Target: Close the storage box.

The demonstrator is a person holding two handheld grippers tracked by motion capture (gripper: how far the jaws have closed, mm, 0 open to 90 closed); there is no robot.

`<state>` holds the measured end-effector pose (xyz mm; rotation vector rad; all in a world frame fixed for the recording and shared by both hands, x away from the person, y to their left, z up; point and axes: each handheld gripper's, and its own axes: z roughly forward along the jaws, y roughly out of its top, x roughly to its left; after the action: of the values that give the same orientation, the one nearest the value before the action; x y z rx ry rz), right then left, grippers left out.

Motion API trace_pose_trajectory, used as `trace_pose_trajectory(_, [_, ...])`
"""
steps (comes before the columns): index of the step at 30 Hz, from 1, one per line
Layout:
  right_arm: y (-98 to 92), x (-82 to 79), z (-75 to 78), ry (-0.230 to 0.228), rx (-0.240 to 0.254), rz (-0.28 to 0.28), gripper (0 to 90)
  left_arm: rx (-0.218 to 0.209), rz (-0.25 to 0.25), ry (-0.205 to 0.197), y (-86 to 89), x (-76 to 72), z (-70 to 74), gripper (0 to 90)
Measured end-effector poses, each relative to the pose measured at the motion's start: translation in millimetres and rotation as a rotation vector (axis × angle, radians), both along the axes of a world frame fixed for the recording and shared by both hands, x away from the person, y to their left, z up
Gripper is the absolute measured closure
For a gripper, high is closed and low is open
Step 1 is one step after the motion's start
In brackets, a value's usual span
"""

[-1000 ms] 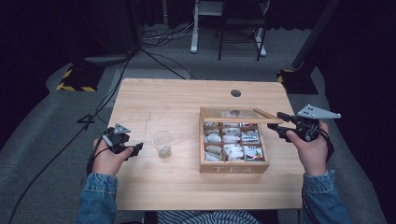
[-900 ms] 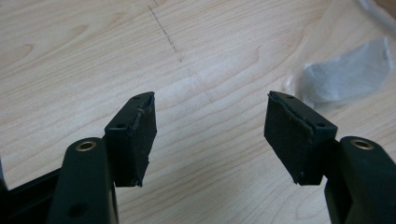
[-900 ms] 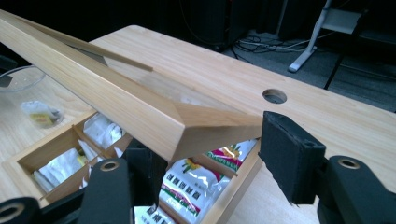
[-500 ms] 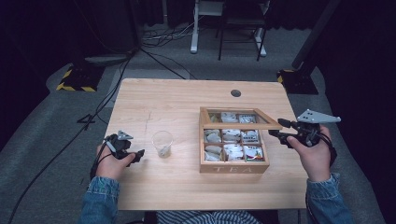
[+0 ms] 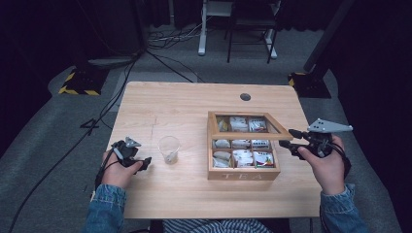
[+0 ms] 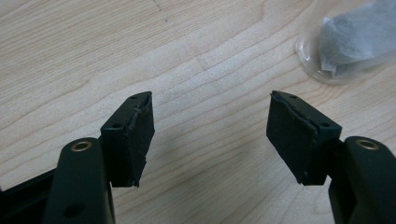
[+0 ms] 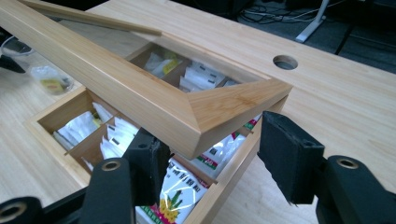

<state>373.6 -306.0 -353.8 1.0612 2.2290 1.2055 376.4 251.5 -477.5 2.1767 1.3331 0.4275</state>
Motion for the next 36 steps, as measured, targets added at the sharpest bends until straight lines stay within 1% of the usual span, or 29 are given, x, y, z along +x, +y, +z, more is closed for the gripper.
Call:
trace_pose_trajectory(4, [0.6,-2.5,-3.7,0.024,-0.011,0.007,44.0,0.002,0.004,0.002,1.8,1.0,-2.5,32.9])
trace_pose_trajectory(5, [0.4,-2.7,-4.5,0.026,-0.015,0.012,44.2,-0.022,0.014,-0.005,4.0,1.1,-5.8,33.2])
trace_pose_trajectory(6, [0.7,-3.3,-5.2,0.031,-0.016,0.013,44.3,-0.028,0.014,0.005,5.2,1.3,-7.4,33.3])
trace_pose_trajectory(7, [0.9,-4.0,-5.7,0.035,-0.022,0.013,44.4,-0.023,0.016,0.006,6.5,1.8,-8.6,33.4])
trace_pose_trajectory(10, [1.9,-5.9,-7.1,0.046,-0.026,0.024,45.0,-0.029,0.027,0.008,7.4,1.9,-10.7,33.5])
trace_pose_trajectory(13, [2.6,-7.5,-8.8,0.051,-0.036,0.028,45.6,-0.034,0.026,0.007,8.0,2.3,-11.8,33.5])
trace_pose_trajectory(21, [3.2,-11.0,-14.6,0.067,-0.05,0.037,45.4,-0.034,0.018,0.008,6.5,2.4,-12.6,33.3])
trace_pose_trajectory(32, [3.4,-17.1,-24.8,0.094,-0.073,0.054,45.2,-0.022,0.005,-0.002,5.2,3.2,-13.4,32.3])
trace_pose_trajectory(36, [3.3,-19.1,-29.7,0.112,-0.08,0.062,45.1,-0.024,0.002,-0.003,5.3,3.2,-13.5,32.0])
